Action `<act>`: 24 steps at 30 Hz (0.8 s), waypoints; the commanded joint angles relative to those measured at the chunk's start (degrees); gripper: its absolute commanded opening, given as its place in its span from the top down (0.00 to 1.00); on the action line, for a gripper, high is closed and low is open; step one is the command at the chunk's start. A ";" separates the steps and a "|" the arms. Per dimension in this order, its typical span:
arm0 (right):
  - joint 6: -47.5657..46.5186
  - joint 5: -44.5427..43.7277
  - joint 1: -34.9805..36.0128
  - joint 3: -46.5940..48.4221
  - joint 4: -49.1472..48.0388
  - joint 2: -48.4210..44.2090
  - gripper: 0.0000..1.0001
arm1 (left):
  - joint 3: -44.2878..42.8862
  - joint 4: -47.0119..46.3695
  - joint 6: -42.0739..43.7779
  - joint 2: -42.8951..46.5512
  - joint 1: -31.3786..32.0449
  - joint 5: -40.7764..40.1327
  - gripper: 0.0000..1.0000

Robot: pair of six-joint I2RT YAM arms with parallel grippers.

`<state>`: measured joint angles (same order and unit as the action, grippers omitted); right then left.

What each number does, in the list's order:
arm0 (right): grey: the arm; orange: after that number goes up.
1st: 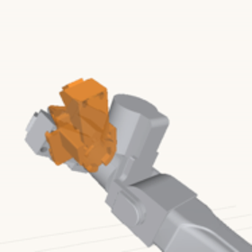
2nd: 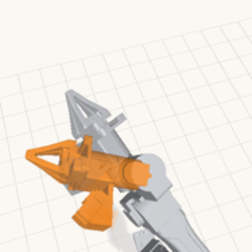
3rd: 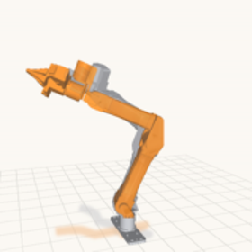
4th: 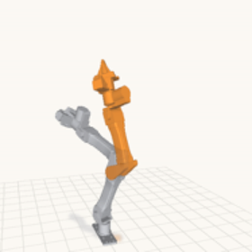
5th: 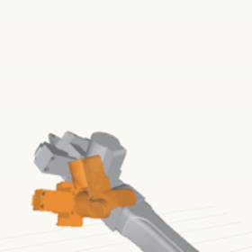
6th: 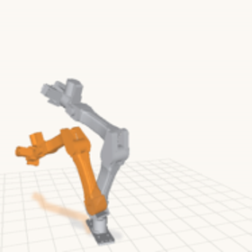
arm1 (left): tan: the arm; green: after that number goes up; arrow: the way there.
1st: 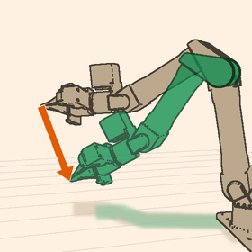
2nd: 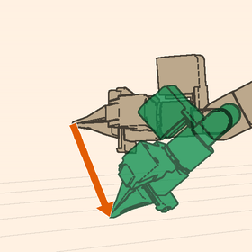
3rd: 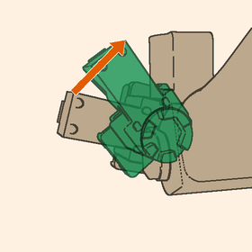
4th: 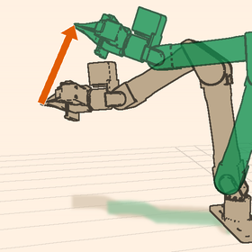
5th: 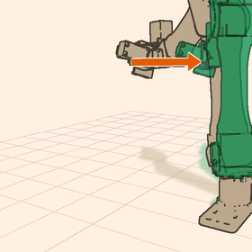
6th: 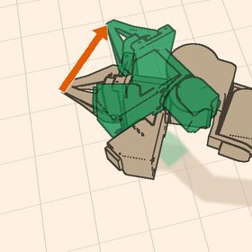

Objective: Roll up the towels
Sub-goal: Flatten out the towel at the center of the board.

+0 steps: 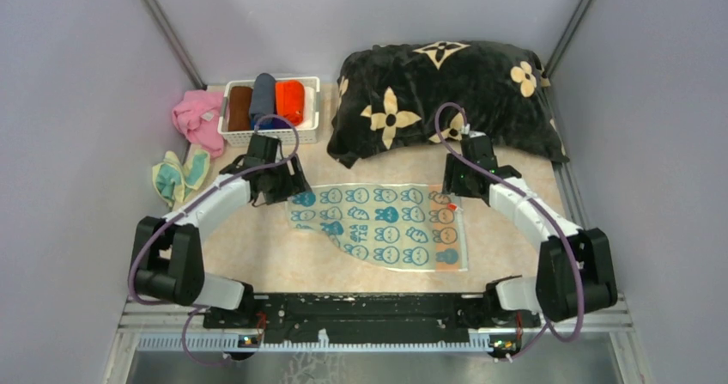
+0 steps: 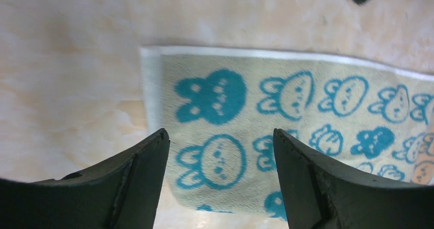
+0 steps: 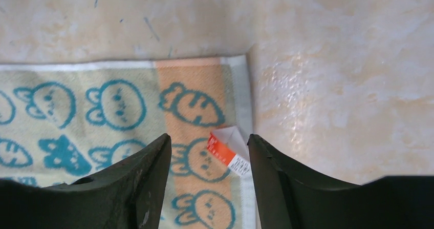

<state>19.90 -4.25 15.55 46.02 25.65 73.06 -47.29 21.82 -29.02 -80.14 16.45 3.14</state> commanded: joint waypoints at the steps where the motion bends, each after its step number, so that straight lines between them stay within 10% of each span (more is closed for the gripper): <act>1: -3.97 0.58 -3.48 3.80 -7.57 4.48 0.45 | -4.67 5.49 5.32 -2.28 -6.13 2.36 0.21; 8: -5.75 -0.18 -4.57 6.02 -10.27 13.79 0.66 | -9.57 9.12 10.95 -9.37 -12.19 4.90 0.28; 24: -7.83 -0.76 -4.61 8.28 -9.89 19.58 0.72 | -13.14 11.53 13.54 -15.38 -13.31 4.21 0.32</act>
<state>13.37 -4.89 10.81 50.52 17.06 92.42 -58.59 32.10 -16.82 -94.80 3.42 7.16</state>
